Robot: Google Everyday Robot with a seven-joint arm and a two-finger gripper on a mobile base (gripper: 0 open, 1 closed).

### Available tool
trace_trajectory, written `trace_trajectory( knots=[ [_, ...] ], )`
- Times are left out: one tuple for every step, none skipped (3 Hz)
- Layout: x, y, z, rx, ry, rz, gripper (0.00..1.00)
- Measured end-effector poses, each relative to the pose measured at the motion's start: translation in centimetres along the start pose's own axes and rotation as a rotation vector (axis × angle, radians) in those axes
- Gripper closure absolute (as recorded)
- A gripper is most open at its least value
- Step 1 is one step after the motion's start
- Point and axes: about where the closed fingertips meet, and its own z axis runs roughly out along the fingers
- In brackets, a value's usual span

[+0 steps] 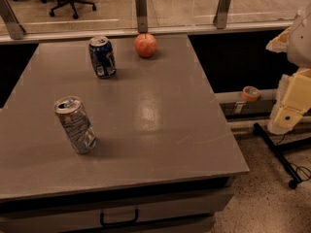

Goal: Move pepsi can near redbull can

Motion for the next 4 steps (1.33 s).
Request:
trace_trajectory(
  knots=[
    [0.0, 0.0, 0.0, 0.000, 0.000, 0.000, 0.00],
    [-2.5, -0.8, 0.1, -0.003, -0.090, -0.014, 0.00],
    [-9.6, -2.2, 1.2, -0.056, -0.291, -0.085, 0.00],
    [-16.1, -3.2, 3.5, -0.124, -0.477, -0.135, 0.00]
  ],
)
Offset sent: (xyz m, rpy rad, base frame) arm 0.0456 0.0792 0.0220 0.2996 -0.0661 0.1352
